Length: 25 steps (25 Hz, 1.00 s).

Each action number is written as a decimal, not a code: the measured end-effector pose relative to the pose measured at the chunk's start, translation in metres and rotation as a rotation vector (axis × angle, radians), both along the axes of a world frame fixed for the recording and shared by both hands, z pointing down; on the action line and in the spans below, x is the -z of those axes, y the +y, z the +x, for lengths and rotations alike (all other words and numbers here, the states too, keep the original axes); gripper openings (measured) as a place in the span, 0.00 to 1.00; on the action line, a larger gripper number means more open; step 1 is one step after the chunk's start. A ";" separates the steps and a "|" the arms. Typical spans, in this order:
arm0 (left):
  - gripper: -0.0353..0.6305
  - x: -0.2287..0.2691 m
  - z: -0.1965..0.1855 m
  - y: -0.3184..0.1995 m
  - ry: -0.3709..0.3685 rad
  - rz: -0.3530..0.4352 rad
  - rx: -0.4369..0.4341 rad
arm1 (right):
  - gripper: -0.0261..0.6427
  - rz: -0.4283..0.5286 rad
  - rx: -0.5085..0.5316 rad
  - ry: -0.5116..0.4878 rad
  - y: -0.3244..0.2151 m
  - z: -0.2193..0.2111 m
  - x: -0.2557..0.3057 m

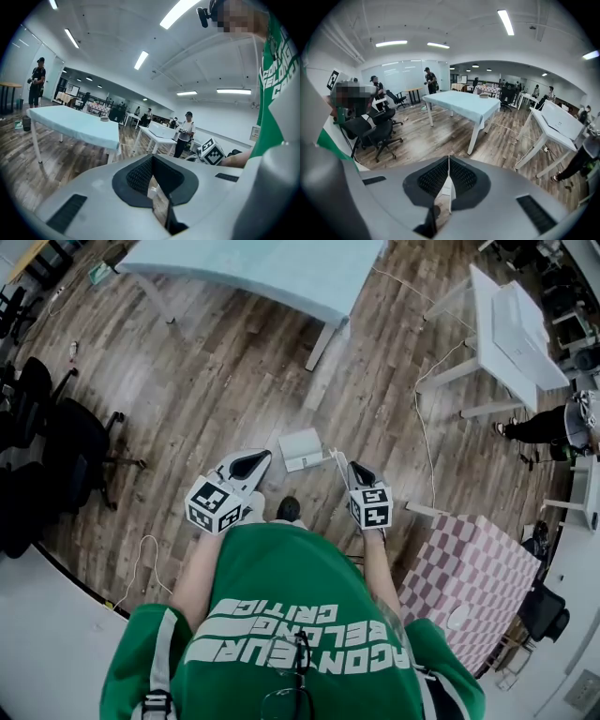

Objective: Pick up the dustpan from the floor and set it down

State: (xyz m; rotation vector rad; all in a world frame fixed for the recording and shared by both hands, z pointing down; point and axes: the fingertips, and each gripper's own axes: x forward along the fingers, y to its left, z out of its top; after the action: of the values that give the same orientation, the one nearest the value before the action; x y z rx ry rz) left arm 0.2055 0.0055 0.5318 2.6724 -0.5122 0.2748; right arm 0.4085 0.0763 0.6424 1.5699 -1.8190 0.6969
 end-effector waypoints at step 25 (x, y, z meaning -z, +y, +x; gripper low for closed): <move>0.04 -0.040 -0.014 -0.005 -0.098 0.033 -0.007 | 0.40 -0.606 0.093 0.103 -0.036 0.003 -0.197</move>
State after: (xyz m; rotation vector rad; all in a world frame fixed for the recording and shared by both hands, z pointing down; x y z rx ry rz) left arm 0.1917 0.0009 0.5721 2.7030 -0.5421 0.4049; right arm 0.4116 0.0399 0.8393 1.0898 -1.4108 0.9881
